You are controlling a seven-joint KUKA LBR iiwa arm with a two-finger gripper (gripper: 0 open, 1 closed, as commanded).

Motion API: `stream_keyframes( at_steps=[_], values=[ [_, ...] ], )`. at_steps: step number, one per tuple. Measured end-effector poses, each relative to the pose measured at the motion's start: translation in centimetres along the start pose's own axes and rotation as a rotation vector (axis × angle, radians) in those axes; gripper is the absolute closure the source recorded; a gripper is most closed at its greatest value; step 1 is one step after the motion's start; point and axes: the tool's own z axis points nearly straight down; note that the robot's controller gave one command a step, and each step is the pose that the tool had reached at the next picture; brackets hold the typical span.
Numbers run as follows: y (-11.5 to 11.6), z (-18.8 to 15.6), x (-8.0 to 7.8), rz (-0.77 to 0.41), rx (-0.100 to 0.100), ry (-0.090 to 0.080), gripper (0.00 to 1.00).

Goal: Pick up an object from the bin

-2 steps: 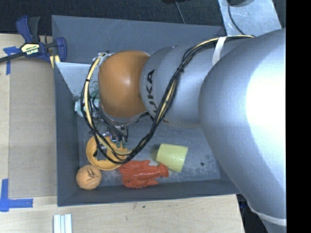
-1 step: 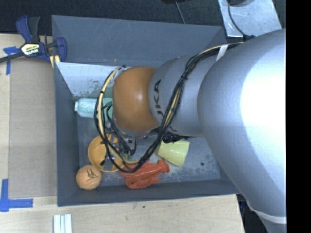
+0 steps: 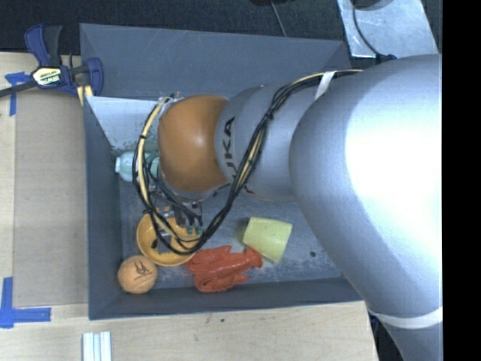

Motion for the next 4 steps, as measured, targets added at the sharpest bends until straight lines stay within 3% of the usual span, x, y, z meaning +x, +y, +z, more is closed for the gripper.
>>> stream_keyframes(
  at_steps=[1, 2, 3, 4],
  values=[
    [1.0, -0.2, 3.3, 0.553, 0.009, 0.008, 1.0],
    [1.0, -0.2, 3.2, 0.553, 0.009, 0.008, 1.0],
    [0.8, -2.5, 3.4, 0.553, 0.015, 0.015, 1.0],
    [0.8, -5.8, 3.2, 0.553, 0.011, 0.008, 1.0]
  ],
)
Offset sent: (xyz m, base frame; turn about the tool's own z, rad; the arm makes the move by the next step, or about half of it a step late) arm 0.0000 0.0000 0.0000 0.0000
